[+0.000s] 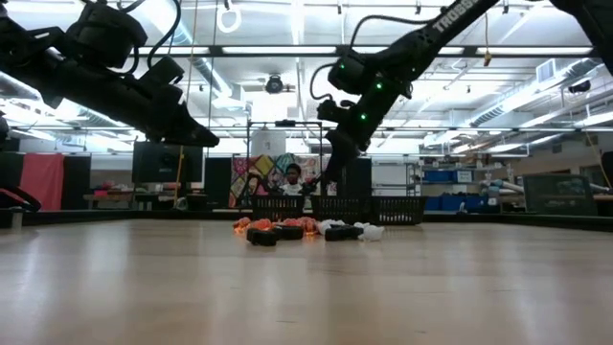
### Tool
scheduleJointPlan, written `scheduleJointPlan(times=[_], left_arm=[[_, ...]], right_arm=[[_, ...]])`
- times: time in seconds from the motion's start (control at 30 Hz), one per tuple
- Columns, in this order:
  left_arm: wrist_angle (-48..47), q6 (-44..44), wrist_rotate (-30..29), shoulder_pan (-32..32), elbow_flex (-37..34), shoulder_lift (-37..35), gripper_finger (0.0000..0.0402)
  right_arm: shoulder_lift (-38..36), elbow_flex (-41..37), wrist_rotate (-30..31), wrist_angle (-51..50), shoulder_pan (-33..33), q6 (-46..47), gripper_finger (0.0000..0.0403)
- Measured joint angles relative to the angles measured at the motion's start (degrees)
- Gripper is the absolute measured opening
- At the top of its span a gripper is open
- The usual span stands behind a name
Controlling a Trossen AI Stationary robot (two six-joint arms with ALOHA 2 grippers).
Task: Sort game pieces by color
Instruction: Put the black game piece into the center black basket, then put the orange game piece into the left black basket
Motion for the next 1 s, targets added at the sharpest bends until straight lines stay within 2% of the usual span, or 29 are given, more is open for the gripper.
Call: scheduleJointPlan(times=[0.3, 0.63, 0.77, 1.0], left_arm=[[0.0, 0.3, 0.0, 0.0, 0.0, 0.0, 0.0167], [0.0, 1.0, 0.0, 0.0, 0.0, 0.0, 0.0167], [0.0, 0.0, 0.0, 0.0, 0.0, 0.0, 0.0167], [0.0, -0.2, 0.0, 0.0, 0.0, 0.0, 0.0167]], right_arm=[[0.0, 0.0, -5.4, -0.1, -2.7, 2.3, 0.0033], [0.0, 0.0, -8.0, -1.5, -1.4, 5.2, 0.009], [-1.5, -0.1, -10.6, -2.5, 2.9, 5.3, 0.0096], [-2.7, -0.1, -15.3, -3.3, 13.0, -1.6, 0.0095]])
